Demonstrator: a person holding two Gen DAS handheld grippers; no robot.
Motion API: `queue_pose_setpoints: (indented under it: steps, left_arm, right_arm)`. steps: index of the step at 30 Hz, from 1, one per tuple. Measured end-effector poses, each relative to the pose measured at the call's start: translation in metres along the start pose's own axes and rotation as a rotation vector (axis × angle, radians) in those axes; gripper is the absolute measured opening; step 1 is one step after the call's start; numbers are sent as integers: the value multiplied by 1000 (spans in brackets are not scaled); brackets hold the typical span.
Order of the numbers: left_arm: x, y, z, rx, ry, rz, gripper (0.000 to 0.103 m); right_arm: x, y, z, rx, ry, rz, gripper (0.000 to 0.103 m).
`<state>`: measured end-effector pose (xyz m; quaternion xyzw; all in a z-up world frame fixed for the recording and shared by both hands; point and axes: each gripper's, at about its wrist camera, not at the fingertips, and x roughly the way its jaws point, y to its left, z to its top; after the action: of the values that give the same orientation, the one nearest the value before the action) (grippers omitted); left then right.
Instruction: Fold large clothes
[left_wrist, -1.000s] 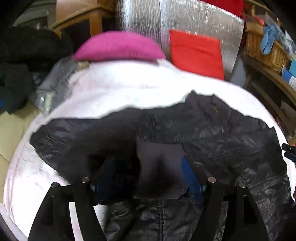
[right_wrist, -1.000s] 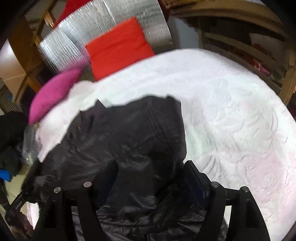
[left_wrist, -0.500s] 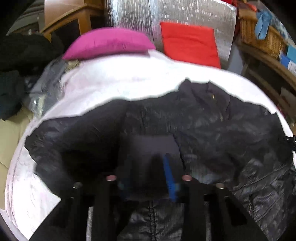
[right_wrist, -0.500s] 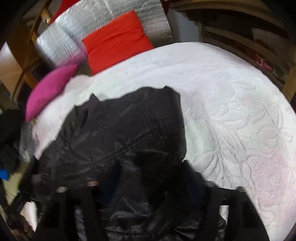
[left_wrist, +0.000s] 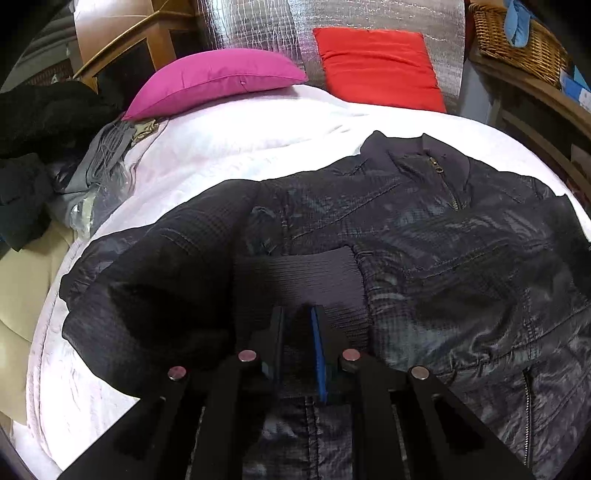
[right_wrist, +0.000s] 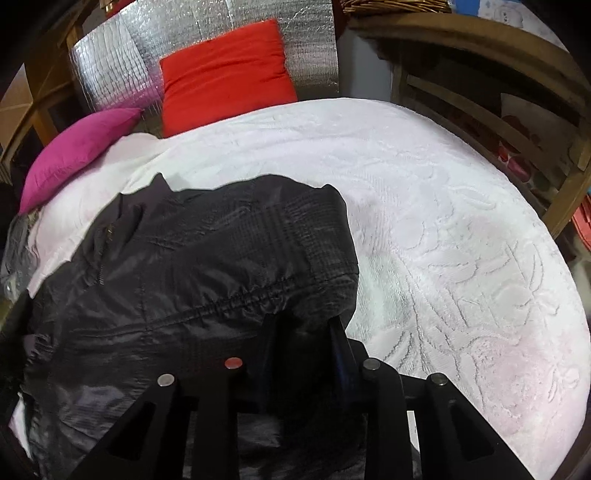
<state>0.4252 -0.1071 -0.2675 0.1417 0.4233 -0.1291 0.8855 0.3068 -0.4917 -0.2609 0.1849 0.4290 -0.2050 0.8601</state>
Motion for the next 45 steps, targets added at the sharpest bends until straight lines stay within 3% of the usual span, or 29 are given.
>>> queue_pose_setpoints:
  steps: [2,4,5,6,11,16,18,22,28,32,34,36,37,40,45]
  left_arm:
    - [1,-1,0,3,0,5,15]
    - [1,-1,-1,8,-1,13,15]
    - [1,-2,-2,11,-2,17,15]
    - [2,-3,-2,16,-3,21,15]
    - [3,-6,-1,25,-2,33,15]
    - [4,-7,-1,41,-4,34,15]
    - [4,-7,-1,43,-5,33,15]
    - [4,-8,-1,47,-9,39,15]
    - [4,-10,-2,57,-10,49,15]
    - [3,-11,-4,64,-10,61,15]
    - [2,-10,-4,60,-11,62,15]
    - [2,-10,-4,53,-11,62,15]
    - [1,-10,-4,51,-12,62,15]
    - [0,-10,-5,52,-14,63,15]
    - [-1,-11,-7,54,-16,65,15]
  right_arm:
    - [-6,1,2,12,-1,11,31]
    - [-6,3,4,-4,11,12,49]
    - [-3,5,4,-14,16,16,75]
    - [-1,5,4,-11,9,11,79]
    - [17,3,17,6,10,44,76]
    - [31,10,27,-18,9,-1,54]
    - [32,12,29,-33,0,-27,39]
    - [22,11,36,-18,-48,-32,33]
    - [38,13,28,-67,-17,-58,34]
    - [25,11,30,-33,-5,-31,35]
    - [13,6,30,-4,2,-2,39]
    - [0,0,30,13,-7,28,71]
    - [-11,-3,27,24,-32,52,75]
    - [-33,0,18,-1,-57,66,76]
    - [-24,-2,1,4,54,138,76]
